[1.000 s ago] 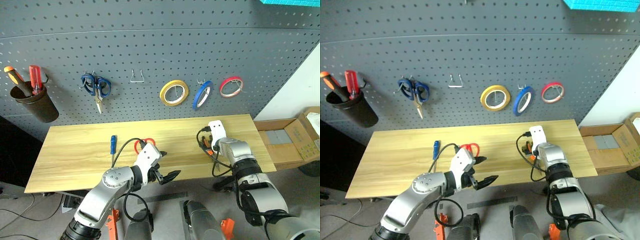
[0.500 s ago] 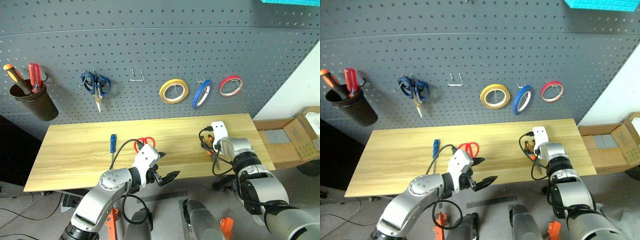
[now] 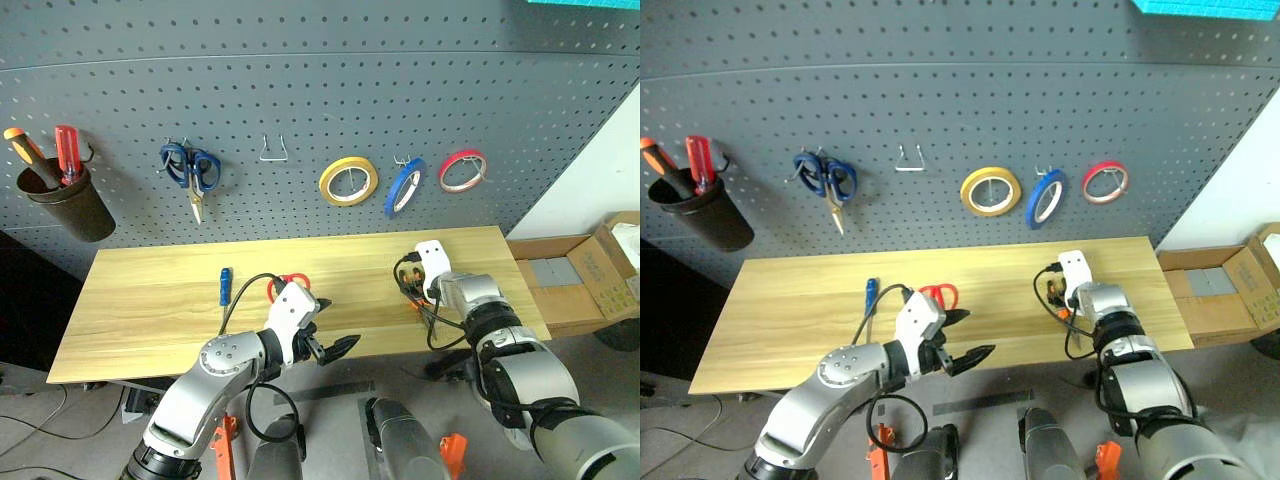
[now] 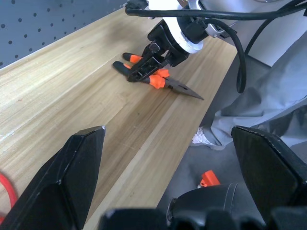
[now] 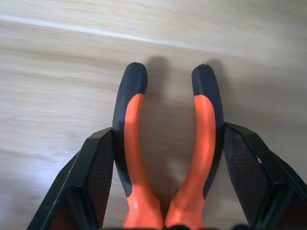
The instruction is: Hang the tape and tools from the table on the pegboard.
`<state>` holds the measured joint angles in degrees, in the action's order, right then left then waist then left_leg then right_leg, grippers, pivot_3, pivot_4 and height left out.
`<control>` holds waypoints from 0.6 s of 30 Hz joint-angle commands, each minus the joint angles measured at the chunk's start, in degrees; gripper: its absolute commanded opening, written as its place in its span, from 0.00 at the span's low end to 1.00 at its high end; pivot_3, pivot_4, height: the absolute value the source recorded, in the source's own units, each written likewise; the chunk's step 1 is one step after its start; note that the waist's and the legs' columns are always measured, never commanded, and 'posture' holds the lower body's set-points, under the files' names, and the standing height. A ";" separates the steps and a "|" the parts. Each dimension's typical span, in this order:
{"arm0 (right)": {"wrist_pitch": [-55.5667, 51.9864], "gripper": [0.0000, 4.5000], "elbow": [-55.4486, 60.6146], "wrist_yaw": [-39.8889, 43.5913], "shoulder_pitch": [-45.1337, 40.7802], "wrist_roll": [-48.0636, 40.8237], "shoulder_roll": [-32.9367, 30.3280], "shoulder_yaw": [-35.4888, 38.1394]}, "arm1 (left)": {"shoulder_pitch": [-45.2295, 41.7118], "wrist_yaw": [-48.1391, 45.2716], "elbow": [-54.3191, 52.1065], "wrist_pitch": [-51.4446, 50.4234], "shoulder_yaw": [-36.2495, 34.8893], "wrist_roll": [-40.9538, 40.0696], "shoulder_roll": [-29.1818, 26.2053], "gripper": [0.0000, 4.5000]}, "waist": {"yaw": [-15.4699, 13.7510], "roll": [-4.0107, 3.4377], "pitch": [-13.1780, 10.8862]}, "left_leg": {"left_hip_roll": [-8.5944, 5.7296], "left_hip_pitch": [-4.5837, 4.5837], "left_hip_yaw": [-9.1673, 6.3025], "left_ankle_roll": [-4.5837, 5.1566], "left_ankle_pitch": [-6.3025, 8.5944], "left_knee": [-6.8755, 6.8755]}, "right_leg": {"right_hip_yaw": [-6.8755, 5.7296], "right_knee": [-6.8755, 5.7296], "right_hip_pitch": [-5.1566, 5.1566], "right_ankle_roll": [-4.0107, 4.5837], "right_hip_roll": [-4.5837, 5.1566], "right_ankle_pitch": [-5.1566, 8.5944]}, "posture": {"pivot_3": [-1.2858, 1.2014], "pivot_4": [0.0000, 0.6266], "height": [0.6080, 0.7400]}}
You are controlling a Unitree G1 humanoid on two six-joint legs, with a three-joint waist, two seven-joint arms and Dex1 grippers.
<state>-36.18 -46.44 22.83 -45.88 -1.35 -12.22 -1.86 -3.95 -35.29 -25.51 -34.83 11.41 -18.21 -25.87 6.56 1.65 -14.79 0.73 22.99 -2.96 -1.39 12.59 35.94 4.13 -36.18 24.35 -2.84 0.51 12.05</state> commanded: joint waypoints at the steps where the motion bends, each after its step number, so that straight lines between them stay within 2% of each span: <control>1: 0.20 0.64 17.60 6.77 3.18 -3.63 1.01 -2.16 | 3.00 1.85 -5.24 -1.45 -3.05 -2.59 0.56 1.00 | 0.02 -0.01 0.01 | 0.02 0.00 -0.01 0.00 0.00 -0.01 | 0.00 -0.01 0.02 0.00 -0.01 0.00 | 0.48 0.35 1.00; 5: -4.27 0.64 38.96 8.60 9.48 -8.14 3.91 -4.16 | 12.89 5.75 -12.81 -3.31 -5.80 -3.33 0.74 1.00 | 0.00 -0.06 0.05 | 0.11 0.04 -0.06 -0.24 0.15 -0.04 | -0.02 -0.06 0.10 0.06 -0.02 0.05 | 0.49 0.29 1.00; 9: -6.63 0.64 50.81 5.30 11.26 -11.14 9.87 -5.13 | 19.35 11.32 -18.34 -3.38 -9.52 -3.33 3.65 1.00 | -0.51 -0.02 0.22 | 0.08 0.07 -0.06 -0.47 0.27 0.04 | -0.02 -0.17 0.18 0.00 0.04 0.16 | 0.50 0.25 1.00; 11: -5.30 0.64 52.76 4.31 10.30 -11.58 12.19 -5.56 | 19.15 13.64 -19.12 -2.85 -10.73 -2.73 4.98 1.00 | -0.96 0.07 0.37 | 0.07 0.14 -0.10 -0.52 0.24 0.14 | -0.05 -0.17 0.22 -0.03 0.05 0.17 | 0.51 0.23 1.00; 15: 6.79 0.64 49.17 -0.19 0.80 -12.35 19.48 -2.23 | 12.14 19.27 -16.45 -1.08 -15.92 -2.05 8.69 1.00 | -1.73 0.22 0.68 | 0.05 0.14 -0.10 -0.79 0.05 0.21 | -0.09 -0.18 0.21 0.12 0.02 0.00 | 0.52 0.19 1.00; 18: 14.43 0.64 43.19 -1.51 -4.66 -11.58 20.27 -0.63 | 9.32 20.07 -14.79 -0.38 -17.70 -1.78 8.84 1.00 | -1.96 0.52 1.96 | 0.06 0.17 -0.13 -0.90 -0.11 0.19 | -0.16 -0.15 0.22 -0.01 -0.01 -0.26 | 0.53 0.18 1.00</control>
<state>-26.48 -2.50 22.14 -49.36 -12.66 7.22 -4.31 5.55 -15.68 -40.06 -36.58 -5.33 -20.07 -17.38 4.60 2.18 -12.83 0.81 23.13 -3.08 -2.30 12.49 36.11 3.95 -36.30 24.53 -2.82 0.50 11.82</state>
